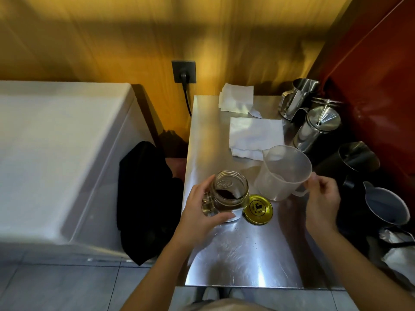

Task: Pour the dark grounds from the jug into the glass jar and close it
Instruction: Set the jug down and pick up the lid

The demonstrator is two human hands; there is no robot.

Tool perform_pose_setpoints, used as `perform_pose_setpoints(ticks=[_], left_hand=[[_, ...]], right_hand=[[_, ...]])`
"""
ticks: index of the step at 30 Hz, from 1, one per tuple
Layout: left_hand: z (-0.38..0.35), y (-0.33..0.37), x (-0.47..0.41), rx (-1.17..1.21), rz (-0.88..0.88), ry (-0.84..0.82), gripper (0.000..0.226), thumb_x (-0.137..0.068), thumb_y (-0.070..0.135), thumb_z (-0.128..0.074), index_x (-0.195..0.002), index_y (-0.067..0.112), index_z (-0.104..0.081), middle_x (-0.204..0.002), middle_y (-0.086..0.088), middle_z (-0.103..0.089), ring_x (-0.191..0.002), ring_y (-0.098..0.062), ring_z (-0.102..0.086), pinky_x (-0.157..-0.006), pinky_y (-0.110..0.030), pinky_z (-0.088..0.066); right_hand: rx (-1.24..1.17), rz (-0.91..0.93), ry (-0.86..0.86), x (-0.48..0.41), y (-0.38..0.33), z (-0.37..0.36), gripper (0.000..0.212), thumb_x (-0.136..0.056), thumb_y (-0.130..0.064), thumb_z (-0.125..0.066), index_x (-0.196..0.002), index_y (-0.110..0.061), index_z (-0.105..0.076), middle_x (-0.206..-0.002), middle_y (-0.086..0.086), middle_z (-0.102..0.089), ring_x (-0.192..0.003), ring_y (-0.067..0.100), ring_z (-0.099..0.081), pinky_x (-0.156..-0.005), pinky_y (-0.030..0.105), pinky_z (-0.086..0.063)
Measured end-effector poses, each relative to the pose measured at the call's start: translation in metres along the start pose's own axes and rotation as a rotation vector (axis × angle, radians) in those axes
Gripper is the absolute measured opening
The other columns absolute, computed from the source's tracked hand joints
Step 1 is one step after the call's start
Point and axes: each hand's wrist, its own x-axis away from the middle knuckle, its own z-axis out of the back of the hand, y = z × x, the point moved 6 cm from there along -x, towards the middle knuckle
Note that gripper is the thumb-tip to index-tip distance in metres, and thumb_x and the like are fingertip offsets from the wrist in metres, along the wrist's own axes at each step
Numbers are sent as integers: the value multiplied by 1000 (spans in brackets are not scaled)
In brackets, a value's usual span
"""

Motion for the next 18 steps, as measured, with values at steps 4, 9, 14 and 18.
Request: perform_pose_setpoints(ticks=[4, 9, 14, 18], left_hand=[[5, 2, -2, -24, -16, -21, 84, -56, 50, -83, -122, 65, -34, -127, 21, -45, -116, 15, -42, -87, 0, -36], [8, 4, -3, -28, -13, -50, 81, -56, 47, -83, -118, 69, -35, -125, 25, -45, -112, 20, -41, -83, 3, -34], [7, 0, -4, -38, -1, -70, 82, -60, 41, -84, -118, 70, -34, -125, 26, -44, -110, 23, -40, -81, 4, -34], [7, 2, -4, -36, -2, -73, 80, -60, 43, -83, -117, 70, -34, -127, 22, -45, -111, 22, -40, -81, 4, -34]], right_hand=[[52, -3, -11, 5, 0, 2, 19, -98, -29, -46, -104, -12, -53, -88, -6, -57, -73, -11, -54, -64, 13, -40], [40, 163, 1, 18, -21, 8, 23, -97, -20, -49, -116, -6, -47, -113, 10, -48, -91, 0, -51, -73, 3, -41], [90, 395, -127, 46, -34, 7, 28, -86, -29, -52, -113, -23, -46, -101, -2, -45, -90, 5, -47, -81, 13, -39], [300, 513, -360, 68, -25, -8, 14, -83, -18, -58, -95, -22, -52, -88, -6, -49, -82, 12, -50, -74, 13, -39]])
